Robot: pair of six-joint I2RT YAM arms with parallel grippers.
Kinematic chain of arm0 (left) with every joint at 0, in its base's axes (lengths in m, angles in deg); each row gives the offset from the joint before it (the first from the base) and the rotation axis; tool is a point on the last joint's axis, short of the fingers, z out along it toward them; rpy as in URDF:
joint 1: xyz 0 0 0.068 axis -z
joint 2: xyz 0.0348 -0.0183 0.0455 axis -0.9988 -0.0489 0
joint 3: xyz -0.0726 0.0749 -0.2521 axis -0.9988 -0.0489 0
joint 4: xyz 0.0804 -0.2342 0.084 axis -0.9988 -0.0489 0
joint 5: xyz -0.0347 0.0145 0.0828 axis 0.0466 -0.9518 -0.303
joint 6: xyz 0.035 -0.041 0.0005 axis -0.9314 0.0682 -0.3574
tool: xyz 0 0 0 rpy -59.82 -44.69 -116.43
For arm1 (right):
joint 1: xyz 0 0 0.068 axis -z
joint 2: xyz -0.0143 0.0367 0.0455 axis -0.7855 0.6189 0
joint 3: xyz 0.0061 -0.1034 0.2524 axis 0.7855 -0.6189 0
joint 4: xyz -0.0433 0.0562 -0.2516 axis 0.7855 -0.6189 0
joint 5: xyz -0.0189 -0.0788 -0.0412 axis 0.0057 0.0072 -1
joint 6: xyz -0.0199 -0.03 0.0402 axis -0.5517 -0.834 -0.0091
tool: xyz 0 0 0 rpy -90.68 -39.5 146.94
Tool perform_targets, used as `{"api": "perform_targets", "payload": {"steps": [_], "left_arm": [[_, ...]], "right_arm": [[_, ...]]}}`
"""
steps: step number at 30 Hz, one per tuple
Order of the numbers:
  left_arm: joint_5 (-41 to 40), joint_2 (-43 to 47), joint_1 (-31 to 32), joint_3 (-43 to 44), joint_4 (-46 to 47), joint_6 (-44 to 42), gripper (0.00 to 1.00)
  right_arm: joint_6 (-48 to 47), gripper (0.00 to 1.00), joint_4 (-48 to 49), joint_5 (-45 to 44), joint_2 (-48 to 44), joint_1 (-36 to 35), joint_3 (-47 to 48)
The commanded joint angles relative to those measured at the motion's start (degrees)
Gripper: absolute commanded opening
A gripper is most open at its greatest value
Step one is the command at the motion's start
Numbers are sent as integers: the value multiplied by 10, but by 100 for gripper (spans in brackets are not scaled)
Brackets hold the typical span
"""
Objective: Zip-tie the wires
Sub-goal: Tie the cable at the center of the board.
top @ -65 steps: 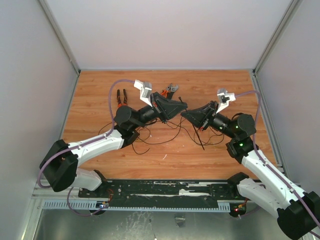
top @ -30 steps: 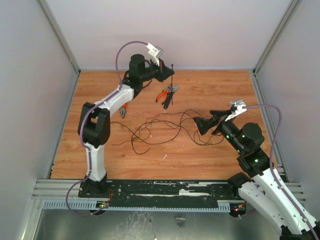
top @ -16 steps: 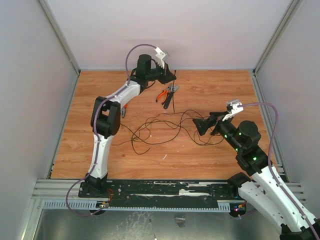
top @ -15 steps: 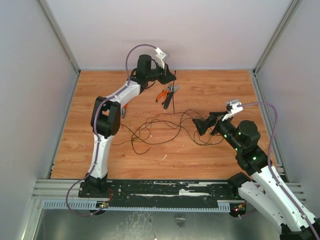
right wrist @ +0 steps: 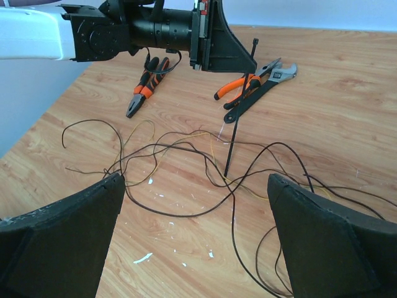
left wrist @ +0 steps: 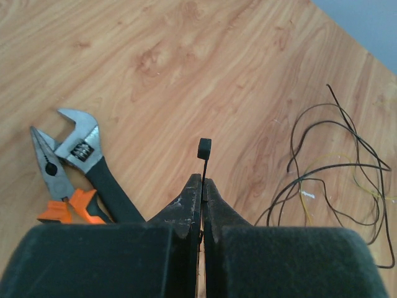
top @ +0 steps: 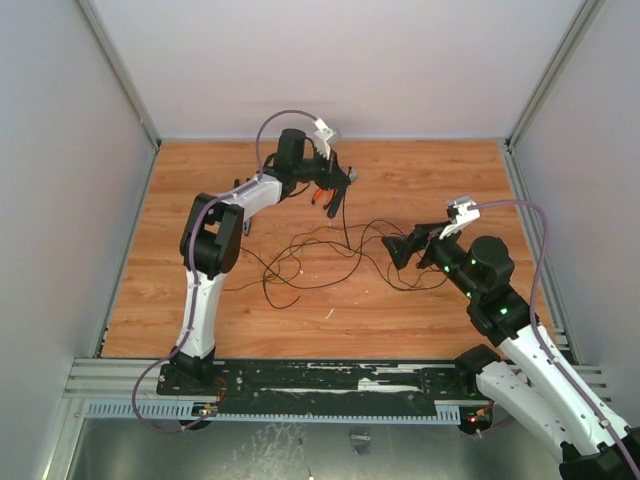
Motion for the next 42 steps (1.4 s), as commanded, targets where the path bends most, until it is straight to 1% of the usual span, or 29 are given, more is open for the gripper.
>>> {"api": "perform_targets", "payload": {"steps": [1, 8, 12, 17, 19, 27, 33, 42], "left_arm": [[11, 54, 10, -30, 52, 14, 0], [-3, 76, 20, -81, 94, 35, 0], [-13, 94, 31, -116, 119, 40, 0], [-27, 111, 41, -148, 132, 40, 0], [-31, 117, 43, -161, 138, 40, 0], [-44, 131, 49, -200, 160, 50, 0], [-48, 146, 52, -228, 178, 56, 0], [-54, 157, 59, -247, 179, 53, 0]], "right_arm": [[13, 99, 10, 11, 12, -2, 4], [16, 99, -36, 41, 40, -3, 11], [22, 99, -54, 89, 51, -2, -6], [44, 99, -73, 167, 90, -7, -30], [54, 99, -71, 184, 96, -18, -42], [81, 99, -39, 189, 133, -64, -83], [97, 99, 5, 166, 176, -88, -108], [115, 99, 58, 140, 252, -118, -110]]}}
